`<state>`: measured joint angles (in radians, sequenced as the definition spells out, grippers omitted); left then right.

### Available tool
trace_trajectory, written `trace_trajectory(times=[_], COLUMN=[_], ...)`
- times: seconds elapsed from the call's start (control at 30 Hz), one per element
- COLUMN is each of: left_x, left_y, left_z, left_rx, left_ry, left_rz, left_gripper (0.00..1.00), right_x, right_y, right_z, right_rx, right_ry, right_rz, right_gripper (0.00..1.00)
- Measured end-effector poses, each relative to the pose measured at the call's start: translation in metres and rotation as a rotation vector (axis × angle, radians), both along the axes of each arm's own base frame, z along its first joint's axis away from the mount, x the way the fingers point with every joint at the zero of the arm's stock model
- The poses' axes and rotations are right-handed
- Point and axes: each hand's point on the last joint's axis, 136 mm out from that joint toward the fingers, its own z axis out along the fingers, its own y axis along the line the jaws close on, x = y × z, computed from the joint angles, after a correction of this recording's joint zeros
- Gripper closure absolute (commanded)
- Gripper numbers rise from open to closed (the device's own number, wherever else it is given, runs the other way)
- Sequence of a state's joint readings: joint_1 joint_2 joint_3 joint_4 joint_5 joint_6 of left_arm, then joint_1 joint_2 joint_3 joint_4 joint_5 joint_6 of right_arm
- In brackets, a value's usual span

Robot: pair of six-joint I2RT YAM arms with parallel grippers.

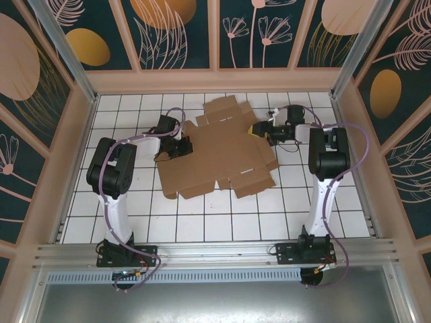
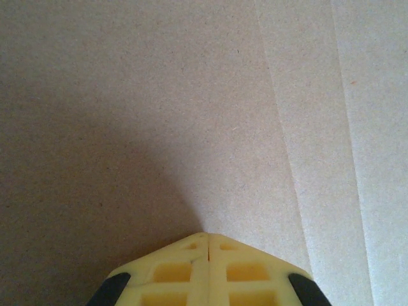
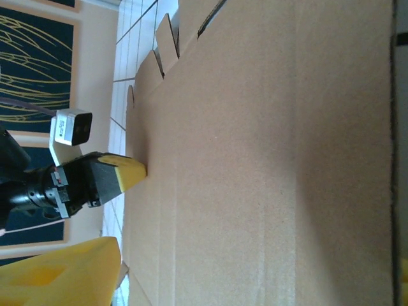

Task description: Fold the paper box

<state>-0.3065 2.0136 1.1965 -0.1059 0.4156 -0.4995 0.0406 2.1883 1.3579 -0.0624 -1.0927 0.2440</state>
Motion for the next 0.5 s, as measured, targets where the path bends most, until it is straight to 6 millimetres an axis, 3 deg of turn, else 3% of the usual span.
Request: trace_trajectory(times=[0.3,0.37,0.5], left_x=[0.002,0.002,0.003], left_y=[0.003,0.004,0.005], left_z=[0.000,0.000,0.000], left_rx=[0.004,0.005,0.004], left_ry=[-0.002,-0.003,-0.004], left_rz=[0.006,0.008,0.010], left_gripper=[1.00,1.00,1.00], right_x=[-0.011,-0.012,-0.014], right_y=[0.000,-0.001,-0.005], right_z=[-0.014,-0.018,-0.018], right_rx=[0.008,-0.002,-0.046], right_ry=[0.084,0.098,0.107], right_rz=[-0.014,-0.022,-0.047], right_gripper=[0.73,0.93,0.96])
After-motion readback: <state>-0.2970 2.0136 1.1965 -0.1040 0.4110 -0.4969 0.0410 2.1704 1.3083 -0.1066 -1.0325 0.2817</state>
